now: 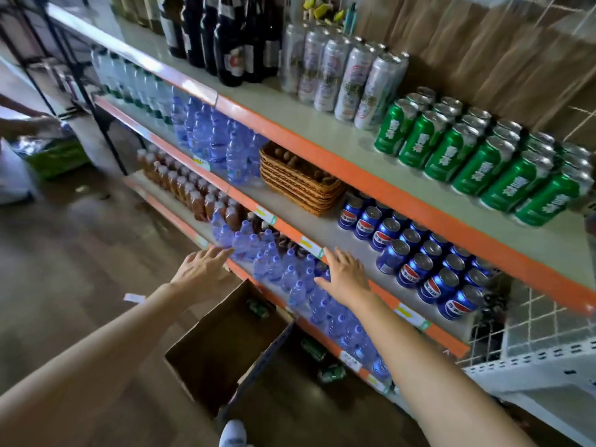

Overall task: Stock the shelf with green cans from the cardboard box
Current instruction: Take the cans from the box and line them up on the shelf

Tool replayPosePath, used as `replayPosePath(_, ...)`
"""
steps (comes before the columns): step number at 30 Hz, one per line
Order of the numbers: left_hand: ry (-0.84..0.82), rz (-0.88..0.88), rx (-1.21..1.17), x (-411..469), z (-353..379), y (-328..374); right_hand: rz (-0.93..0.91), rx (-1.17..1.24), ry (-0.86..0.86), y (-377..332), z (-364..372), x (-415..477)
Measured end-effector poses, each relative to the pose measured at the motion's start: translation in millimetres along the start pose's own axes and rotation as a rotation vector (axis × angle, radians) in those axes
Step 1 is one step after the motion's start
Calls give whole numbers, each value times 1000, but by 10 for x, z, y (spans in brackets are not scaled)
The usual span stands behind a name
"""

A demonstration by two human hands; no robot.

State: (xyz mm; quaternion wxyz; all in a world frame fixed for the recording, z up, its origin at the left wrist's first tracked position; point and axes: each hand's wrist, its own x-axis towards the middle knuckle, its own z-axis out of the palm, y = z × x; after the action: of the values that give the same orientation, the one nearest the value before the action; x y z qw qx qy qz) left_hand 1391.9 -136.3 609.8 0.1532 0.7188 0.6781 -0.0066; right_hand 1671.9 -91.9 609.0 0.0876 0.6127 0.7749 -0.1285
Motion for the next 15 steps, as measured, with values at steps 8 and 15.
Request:
replayPosePath(8, -111, -145, -58, 91, 472, -800, -85, 15, -125, -763, 601, 631)
replayPosePath(15, -118, -199, -86, 227, 1000, -1041, -153, 5, -217, -966, 1109, 1103)
